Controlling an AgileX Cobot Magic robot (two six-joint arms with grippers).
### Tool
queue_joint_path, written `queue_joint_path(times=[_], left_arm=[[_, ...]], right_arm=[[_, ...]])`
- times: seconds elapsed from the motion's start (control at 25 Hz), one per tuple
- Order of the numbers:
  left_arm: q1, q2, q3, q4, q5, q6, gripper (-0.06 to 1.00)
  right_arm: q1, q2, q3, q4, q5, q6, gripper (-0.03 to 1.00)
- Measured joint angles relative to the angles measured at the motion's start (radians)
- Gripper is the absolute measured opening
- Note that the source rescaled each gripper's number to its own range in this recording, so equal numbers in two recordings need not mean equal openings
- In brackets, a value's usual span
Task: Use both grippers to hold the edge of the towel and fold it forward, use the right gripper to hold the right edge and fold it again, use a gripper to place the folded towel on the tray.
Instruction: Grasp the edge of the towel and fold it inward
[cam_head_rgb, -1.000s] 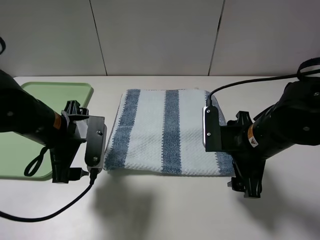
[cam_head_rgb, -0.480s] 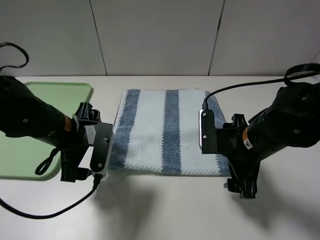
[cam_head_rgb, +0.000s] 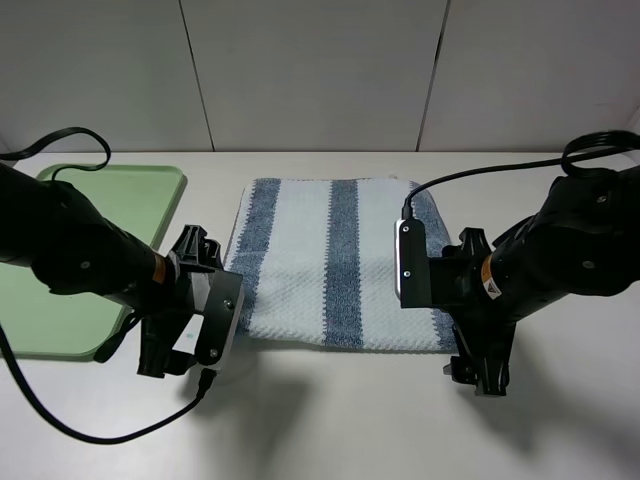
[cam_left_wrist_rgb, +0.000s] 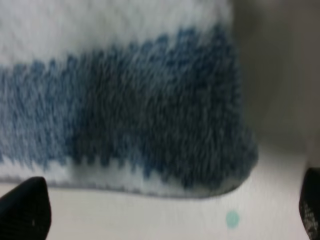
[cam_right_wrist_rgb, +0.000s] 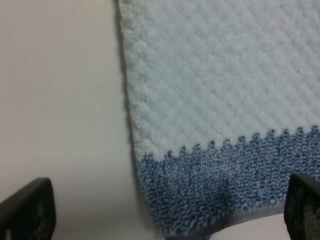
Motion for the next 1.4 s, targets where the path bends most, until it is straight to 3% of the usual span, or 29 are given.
queue_joint_path(times=[0.24,0.64,1.04,1.4], left_arm=[[-0.102,0.0,0.0,0.0,-0.044,0.013,1.0],[-0.106,0.042,-0.007,-0.001,-0.049,0.016,0.99],[-0.106,0.103,-0.025,-0.008,-0.19,0.014,0.98],[-0.106,0.105,-0.032,-0.013,-0.167,0.008,0.96]], right_arm=[[0.0,0.002,0.0,0.0,-0.008,0.003,1.0],[0.0,0.002,0.0,0.0,-0.015,0.023,1.0],[0.0,0.002,0.0,0.0,-0.018,0.025,1.0],[0.0,0.002,0.0,0.001,-0.022,0.026,1.0]])
